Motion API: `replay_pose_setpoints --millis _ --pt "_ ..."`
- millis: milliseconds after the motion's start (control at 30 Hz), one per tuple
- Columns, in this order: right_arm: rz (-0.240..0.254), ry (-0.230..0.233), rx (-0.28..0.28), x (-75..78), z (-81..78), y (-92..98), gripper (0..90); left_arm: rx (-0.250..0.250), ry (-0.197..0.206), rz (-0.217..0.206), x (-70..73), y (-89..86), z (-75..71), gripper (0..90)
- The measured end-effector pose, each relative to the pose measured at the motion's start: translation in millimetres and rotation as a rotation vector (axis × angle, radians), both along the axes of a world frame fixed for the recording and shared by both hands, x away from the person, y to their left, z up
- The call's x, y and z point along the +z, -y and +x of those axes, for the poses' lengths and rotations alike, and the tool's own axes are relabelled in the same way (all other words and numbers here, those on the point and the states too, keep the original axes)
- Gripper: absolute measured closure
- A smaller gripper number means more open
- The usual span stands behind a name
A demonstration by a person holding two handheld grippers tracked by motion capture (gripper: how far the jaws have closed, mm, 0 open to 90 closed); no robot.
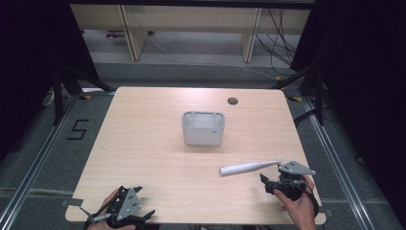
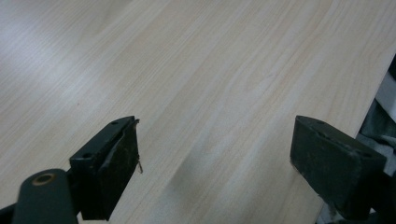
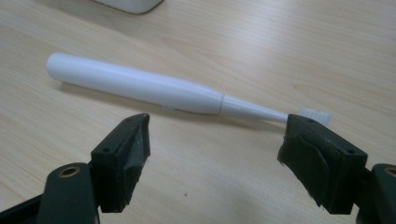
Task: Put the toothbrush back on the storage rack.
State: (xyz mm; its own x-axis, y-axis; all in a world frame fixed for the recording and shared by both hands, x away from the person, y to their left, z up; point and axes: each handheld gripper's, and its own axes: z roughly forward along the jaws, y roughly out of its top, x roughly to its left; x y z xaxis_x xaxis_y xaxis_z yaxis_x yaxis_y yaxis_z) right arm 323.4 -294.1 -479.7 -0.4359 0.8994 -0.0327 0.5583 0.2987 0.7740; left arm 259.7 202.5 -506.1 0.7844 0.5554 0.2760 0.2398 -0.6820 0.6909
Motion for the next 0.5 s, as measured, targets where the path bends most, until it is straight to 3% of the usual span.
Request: replay_pose_setpoints --millis 500 --pt "0.006 0.026 0.041 6.7 15.9 -21.3 25.1 -0.002 0.001 0.01 0.1 -0.3 0.4 15.0"
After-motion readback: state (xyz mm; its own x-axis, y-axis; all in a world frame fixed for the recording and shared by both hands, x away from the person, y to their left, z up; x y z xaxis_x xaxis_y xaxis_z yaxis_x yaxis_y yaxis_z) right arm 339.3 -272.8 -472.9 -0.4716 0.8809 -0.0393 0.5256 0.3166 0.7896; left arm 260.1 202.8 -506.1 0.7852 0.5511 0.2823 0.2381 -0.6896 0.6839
